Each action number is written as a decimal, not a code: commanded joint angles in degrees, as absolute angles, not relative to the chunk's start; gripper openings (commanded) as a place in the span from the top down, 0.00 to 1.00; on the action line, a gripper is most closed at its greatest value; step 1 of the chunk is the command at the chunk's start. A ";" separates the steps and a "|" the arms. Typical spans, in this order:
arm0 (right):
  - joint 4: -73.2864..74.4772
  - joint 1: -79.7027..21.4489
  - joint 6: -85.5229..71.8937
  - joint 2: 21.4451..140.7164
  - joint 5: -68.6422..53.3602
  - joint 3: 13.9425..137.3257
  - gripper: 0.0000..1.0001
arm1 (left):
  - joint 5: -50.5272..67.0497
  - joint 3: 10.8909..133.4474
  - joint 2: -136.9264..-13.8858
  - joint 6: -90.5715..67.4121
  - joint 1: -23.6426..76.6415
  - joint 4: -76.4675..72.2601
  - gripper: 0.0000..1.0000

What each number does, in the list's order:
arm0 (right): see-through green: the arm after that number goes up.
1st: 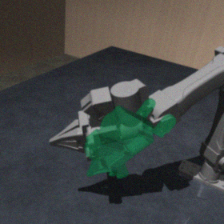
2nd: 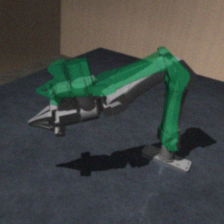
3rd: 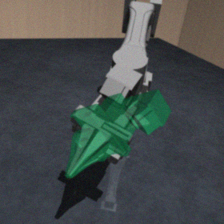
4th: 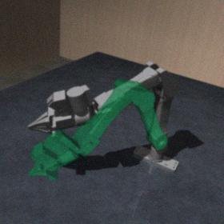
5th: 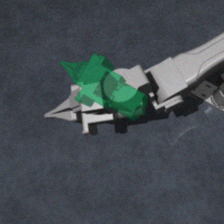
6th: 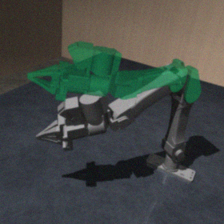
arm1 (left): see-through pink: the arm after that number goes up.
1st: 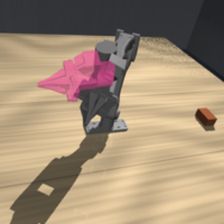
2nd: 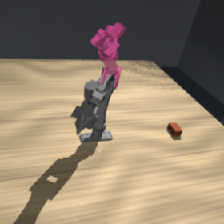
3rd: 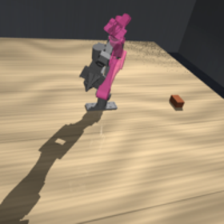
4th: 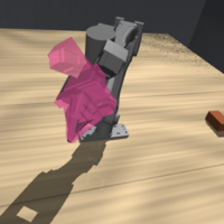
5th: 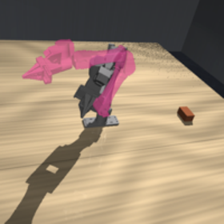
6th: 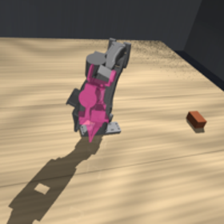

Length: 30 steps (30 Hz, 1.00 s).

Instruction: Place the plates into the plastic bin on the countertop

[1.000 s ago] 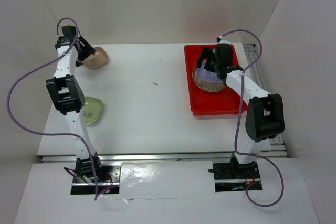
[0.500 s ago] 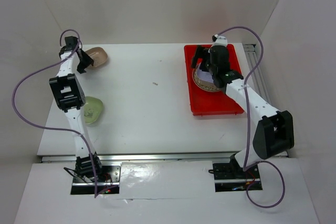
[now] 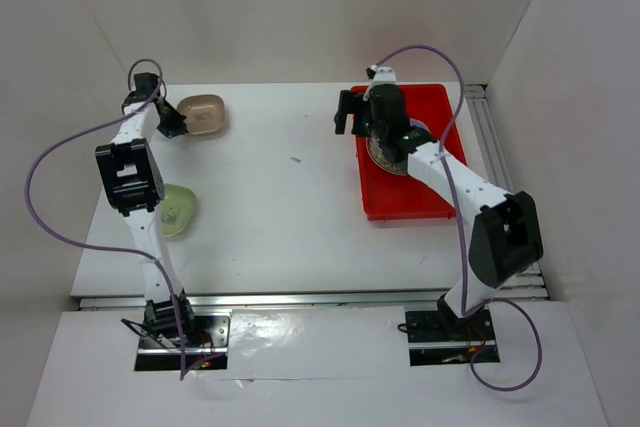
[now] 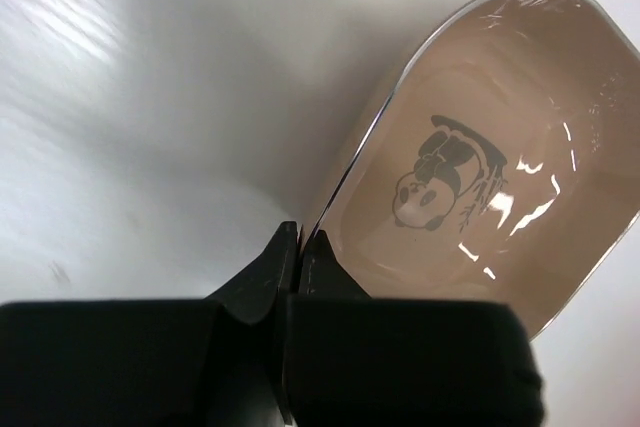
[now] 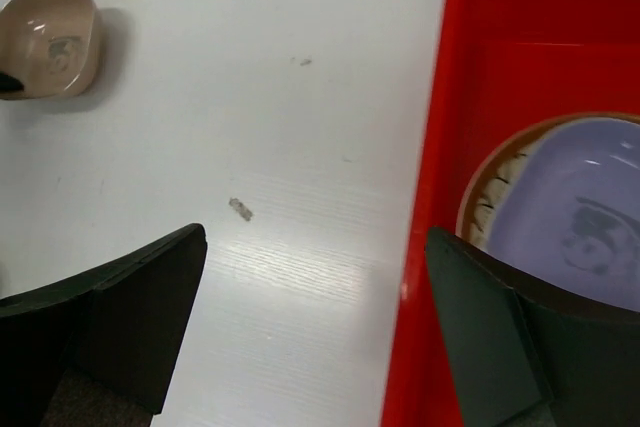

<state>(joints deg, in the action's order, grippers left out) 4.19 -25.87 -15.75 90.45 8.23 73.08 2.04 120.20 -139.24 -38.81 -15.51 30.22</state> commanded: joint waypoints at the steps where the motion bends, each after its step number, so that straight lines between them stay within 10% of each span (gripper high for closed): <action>1: 3.60 -30.04 -14.94 95.44 5.54 80.49 0.04 | 6.24 117.07 -125.35 -37.53 -10.38 23.92 1.00; 27: 6.42 -29.44 -19.25 112.14 7.12 99.93 0.12 | -0.62 106.79 -103.97 -36.56 16.08 23.12 1.00; 30: 5.89 -29.44 -20.39 113.29 7.12 98.53 0.34 | 0.26 106.18 -102.84 -37.09 16.61 23.12 1.00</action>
